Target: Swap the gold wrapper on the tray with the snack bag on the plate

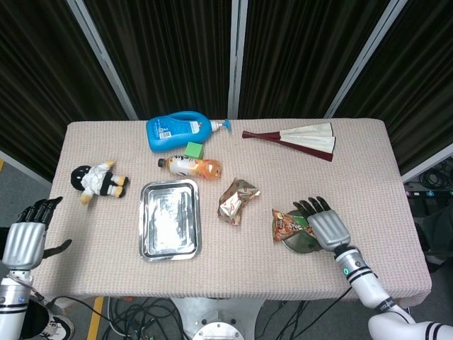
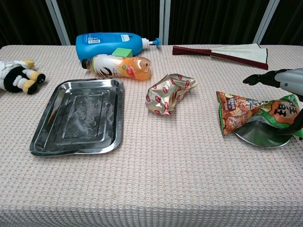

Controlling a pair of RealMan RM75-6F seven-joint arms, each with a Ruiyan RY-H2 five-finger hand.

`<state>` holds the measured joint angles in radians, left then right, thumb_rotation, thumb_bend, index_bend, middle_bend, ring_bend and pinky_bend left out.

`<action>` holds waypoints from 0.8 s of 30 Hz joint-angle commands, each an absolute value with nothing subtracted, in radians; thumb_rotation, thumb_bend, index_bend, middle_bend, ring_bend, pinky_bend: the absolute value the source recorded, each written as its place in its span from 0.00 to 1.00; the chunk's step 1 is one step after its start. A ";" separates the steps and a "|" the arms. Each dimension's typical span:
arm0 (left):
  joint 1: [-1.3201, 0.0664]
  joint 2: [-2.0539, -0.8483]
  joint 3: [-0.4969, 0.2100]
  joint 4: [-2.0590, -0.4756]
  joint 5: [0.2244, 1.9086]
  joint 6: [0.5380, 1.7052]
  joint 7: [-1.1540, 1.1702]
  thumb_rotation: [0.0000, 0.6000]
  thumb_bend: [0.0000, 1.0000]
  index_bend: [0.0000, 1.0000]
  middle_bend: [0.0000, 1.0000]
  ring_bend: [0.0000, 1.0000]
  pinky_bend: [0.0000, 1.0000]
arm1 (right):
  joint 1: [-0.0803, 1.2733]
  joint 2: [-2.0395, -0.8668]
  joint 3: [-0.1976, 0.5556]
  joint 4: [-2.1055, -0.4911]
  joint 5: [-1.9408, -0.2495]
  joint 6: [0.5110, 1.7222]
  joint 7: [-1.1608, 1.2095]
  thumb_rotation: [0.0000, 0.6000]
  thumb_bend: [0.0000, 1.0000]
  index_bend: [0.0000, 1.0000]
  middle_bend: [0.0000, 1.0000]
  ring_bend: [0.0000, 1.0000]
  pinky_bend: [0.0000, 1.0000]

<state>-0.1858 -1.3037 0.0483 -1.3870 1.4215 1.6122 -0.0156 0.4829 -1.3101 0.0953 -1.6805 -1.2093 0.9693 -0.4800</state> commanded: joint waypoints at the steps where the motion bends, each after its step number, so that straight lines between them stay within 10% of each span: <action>1: -0.158 -1.300 0.049 -1.398 1.433 1.629 -0.043 1.00 0.06 0.14 0.19 0.13 0.23 | 0.494 -1.375 0.095 -1.626 -1.195 1.014 -0.525 1.00 0.04 0.06 0.18 0.00 0.00; 9: -0.105 -1.301 0.035 -1.359 1.443 1.649 -0.100 1.00 0.06 0.15 0.20 0.13 0.22 | 0.513 -1.451 0.086 -1.552 -1.214 1.033 -0.540 1.00 0.07 0.33 0.39 0.13 0.02; 15: -0.083 -1.297 0.022 -1.316 1.444 1.645 -0.152 1.00 0.06 0.15 0.20 0.11 0.22 | 0.500 -1.470 0.074 -1.530 -1.238 1.063 -0.505 1.00 0.19 0.64 0.60 0.49 0.66; 24: -0.069 -1.294 -0.020 -1.295 1.427 1.630 -0.178 1.00 0.06 0.15 0.20 0.11 0.22 | 0.500 -1.390 0.111 -1.634 -1.328 1.132 -0.403 1.00 0.24 0.77 0.69 0.59 0.78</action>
